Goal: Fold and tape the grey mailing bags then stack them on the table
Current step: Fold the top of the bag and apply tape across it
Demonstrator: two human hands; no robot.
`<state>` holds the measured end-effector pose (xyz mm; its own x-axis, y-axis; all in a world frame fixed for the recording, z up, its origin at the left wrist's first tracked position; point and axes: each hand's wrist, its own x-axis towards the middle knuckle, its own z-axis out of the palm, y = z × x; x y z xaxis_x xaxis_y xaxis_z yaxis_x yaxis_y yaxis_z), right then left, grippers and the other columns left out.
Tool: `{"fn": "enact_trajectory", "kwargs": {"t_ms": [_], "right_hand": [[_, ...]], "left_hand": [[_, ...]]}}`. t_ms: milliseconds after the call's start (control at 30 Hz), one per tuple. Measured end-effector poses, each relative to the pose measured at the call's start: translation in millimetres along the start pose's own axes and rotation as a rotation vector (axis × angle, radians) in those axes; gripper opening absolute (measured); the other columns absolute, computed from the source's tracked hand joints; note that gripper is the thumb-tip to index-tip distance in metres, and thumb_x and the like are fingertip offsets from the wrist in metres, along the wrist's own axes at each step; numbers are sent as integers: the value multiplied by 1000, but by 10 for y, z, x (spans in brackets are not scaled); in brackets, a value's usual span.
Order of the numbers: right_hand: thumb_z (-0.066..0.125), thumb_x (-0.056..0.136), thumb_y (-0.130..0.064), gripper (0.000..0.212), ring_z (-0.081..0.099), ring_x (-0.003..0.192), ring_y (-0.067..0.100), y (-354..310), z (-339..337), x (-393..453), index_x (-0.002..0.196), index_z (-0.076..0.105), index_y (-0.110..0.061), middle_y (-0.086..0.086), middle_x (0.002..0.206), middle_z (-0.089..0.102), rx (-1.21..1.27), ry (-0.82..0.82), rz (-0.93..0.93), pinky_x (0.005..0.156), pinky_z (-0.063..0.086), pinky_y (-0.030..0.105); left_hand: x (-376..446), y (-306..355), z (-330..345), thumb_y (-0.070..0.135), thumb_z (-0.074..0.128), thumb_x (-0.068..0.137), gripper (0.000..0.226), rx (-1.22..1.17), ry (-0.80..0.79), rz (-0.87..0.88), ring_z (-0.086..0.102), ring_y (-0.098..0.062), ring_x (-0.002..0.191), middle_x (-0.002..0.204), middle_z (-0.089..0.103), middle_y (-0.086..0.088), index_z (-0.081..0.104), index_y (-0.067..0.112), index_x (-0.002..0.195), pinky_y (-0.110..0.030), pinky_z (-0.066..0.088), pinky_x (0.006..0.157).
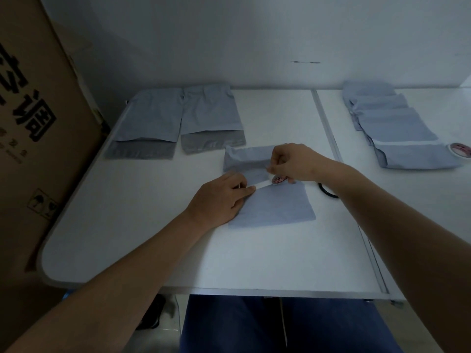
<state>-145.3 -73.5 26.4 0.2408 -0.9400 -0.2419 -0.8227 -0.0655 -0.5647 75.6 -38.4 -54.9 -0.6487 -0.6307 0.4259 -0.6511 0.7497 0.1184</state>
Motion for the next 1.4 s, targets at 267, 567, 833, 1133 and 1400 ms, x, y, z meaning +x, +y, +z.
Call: {"fn": "enact_trajectory", "kwargs": {"t_ms": [267, 567, 833, 1133, 1400], "right_hand": [[65, 89, -27, 16, 61, 58, 16, 11, 7, 1, 83, 56, -15, 6, 84, 66, -31, 7, 15, 57, 55, 27], [64, 89, -26, 17, 55, 55, 11, 18, 30, -12, 89, 60, -9, 5, 83, 64, -110, 30, 2, 53, 47, 22], [64, 87, -24, 12, 56, 70, 7, 33, 89, -20, 84, 58, -15, -9, 72, 61, -161, 59, -26, 56, 37, 22], [69, 84, -31, 12, 62, 74, 3, 106, 109, -41, 84, 62, -21, -5, 81, 69, -58, 52, -28, 64, 44, 18], [61, 91, -39, 24, 56, 62, -5, 128, 124, -59, 72, 56, -26, -13, 68, 60, 17, 74, -27, 52, 35, 7]], "left_hand": [[-1, -10, 7, 26, 48, 93, 30, -5, 5, 1, 58, -18, 84, 94, 62, -1, 73, 18, 108, -30, 52, 53], [-2, -4, 4, 26, 48, 94, 29, -9, -9, -11, 57, -16, 84, 94, 62, -1, 72, 19, 109, -28, 51, 54], [4, 19, -43, 25, 43, 92, 34, 27, -47, -8, 59, -19, 88, 99, 64, -1, 70, 16, 112, -28, 52, 58], [118, -3, -58, 20, 43, 86, 41, 48, -155, 77, 56, -22, 82, 97, 59, -3, 65, 17, 121, -32, 50, 55], [258, -41, -101, 17, 49, 85, 44, 11, -269, 71, 55, -22, 86, 98, 57, -1, 61, 21, 127, -34, 50, 59]]}}
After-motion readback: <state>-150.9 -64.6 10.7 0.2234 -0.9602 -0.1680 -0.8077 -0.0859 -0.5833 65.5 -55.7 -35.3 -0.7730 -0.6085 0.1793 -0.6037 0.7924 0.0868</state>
